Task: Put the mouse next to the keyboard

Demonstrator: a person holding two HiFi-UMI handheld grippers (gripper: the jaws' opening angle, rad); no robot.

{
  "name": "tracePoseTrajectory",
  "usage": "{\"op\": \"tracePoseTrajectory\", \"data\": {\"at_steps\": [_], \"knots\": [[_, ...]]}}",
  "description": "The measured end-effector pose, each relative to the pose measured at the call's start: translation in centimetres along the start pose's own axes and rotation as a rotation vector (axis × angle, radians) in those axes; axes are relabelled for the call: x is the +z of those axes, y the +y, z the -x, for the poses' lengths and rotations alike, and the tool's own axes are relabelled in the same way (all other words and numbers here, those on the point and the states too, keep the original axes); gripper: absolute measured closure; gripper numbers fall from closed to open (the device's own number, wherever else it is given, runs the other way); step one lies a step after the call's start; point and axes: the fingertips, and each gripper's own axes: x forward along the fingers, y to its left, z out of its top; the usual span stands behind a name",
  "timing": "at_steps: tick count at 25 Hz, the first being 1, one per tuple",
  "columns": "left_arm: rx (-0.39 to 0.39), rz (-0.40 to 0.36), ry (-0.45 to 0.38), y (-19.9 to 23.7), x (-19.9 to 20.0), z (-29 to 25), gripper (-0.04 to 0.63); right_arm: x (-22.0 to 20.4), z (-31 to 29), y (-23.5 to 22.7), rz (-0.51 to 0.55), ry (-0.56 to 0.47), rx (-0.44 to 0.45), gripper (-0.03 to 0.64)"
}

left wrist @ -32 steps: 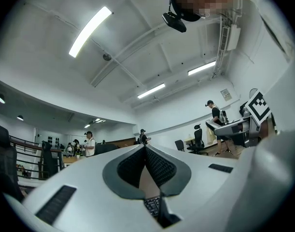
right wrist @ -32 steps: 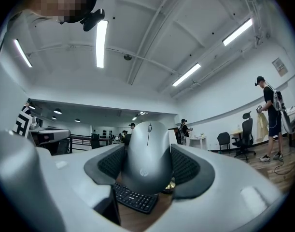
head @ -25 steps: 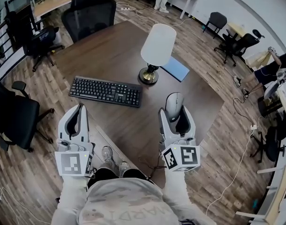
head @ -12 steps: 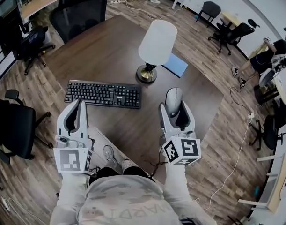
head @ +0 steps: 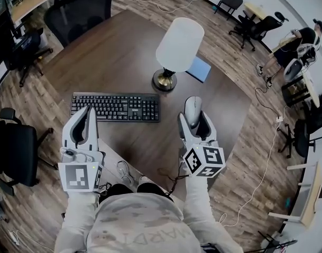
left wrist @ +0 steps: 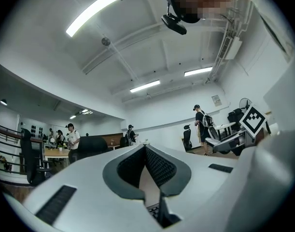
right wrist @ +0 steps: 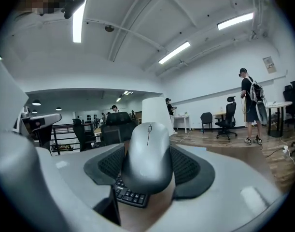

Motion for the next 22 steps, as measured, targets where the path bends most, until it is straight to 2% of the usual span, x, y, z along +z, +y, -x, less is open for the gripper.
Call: {"op": "tracePoseTrajectory", "data": {"at_steps": [13,22], "knots": [[-0.065,0.023,0.014,2.6,-2.7,-3.3,0.589,-6.5,-4.2,-1.3,-0.046,0.156,-0.078,0.310],[-0.087,0.037,0.034,4.5,-4.4,-5.4,0.589,-11.1,-7.2,-2.2,-0.032,0.276,-0.118,0.310]]}}
